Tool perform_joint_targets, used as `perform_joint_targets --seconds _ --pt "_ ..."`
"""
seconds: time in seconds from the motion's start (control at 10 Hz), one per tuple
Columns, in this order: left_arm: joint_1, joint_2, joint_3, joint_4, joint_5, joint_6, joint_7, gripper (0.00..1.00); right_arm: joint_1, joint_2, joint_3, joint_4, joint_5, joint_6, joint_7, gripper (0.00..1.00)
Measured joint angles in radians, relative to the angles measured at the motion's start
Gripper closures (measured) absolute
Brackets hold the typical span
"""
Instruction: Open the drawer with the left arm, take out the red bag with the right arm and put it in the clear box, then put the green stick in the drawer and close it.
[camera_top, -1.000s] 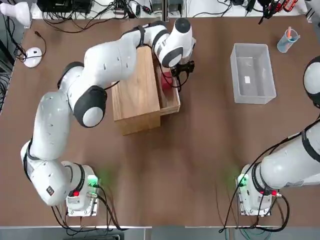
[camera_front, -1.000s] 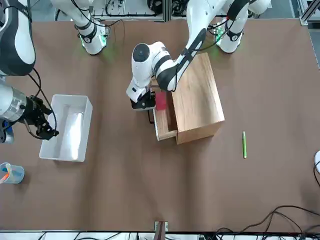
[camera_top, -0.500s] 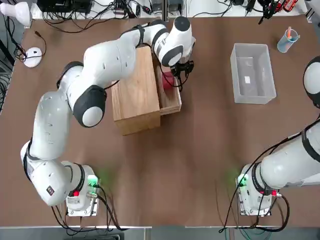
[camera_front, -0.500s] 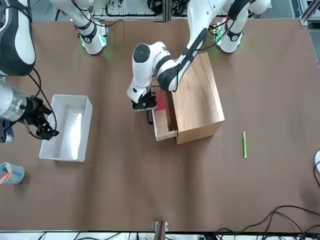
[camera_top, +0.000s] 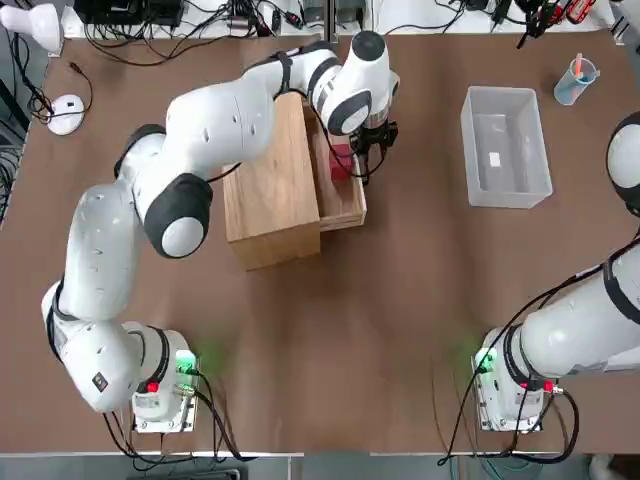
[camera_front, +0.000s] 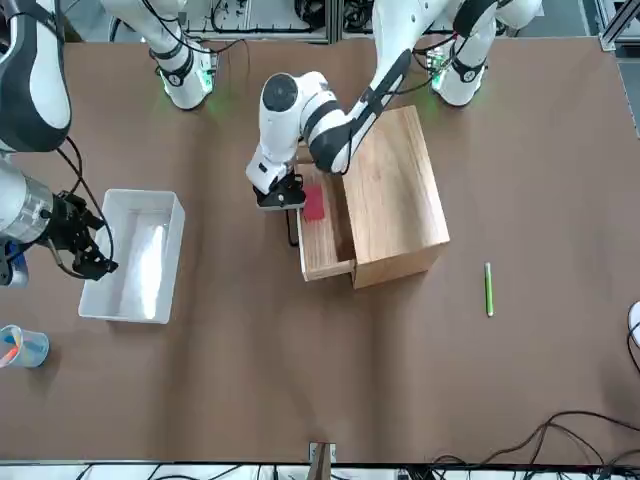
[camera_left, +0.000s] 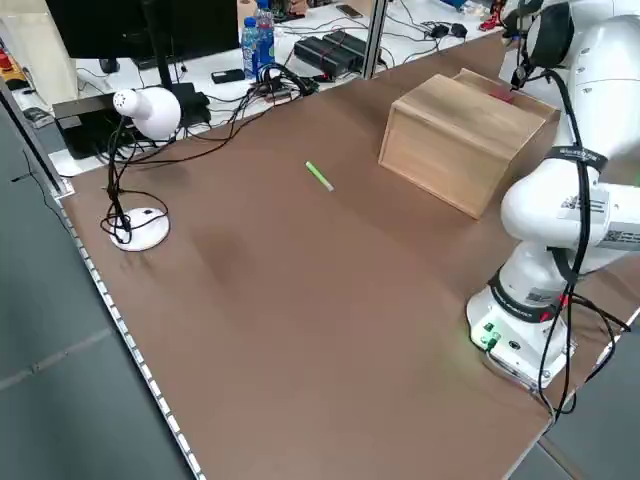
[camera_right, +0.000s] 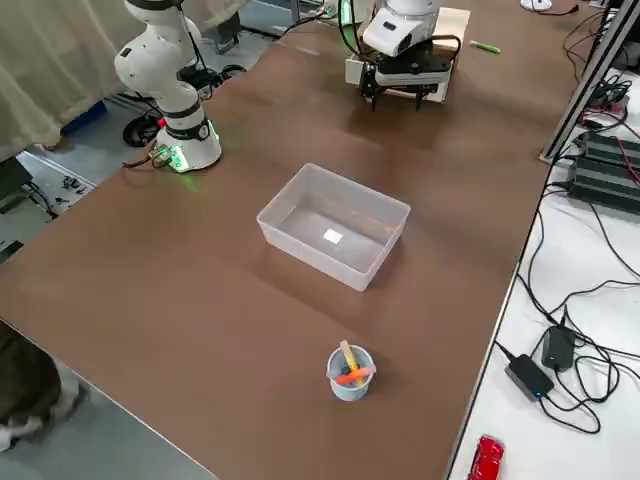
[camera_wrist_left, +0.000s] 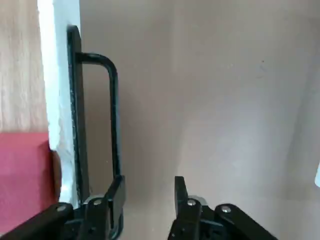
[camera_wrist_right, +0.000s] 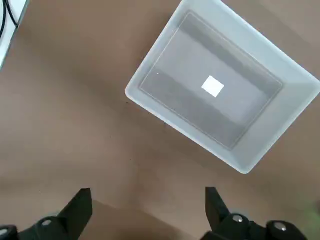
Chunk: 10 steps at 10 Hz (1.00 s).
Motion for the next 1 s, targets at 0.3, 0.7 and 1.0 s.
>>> perform_joint_targets --seconds 0.3,0.7,1.0 --pt "0.016 -0.098 0.015 0.010 0.001 -0.115 0.002 0.40 0.007 0.000 0.003 0.001 0.006 0.004 0.027 0.00" --pt "0.159 -0.268 0.022 -0.039 0.001 -0.377 0.076 0.19 0.117 0.003 0.007 0.001 0.098 0.062 0.354 0.00" --pt "0.343 -0.437 0.017 -0.178 -0.075 -0.382 0.302 0.14 0.300 0.041 0.012 0.000 0.100 0.136 0.581 0.00"
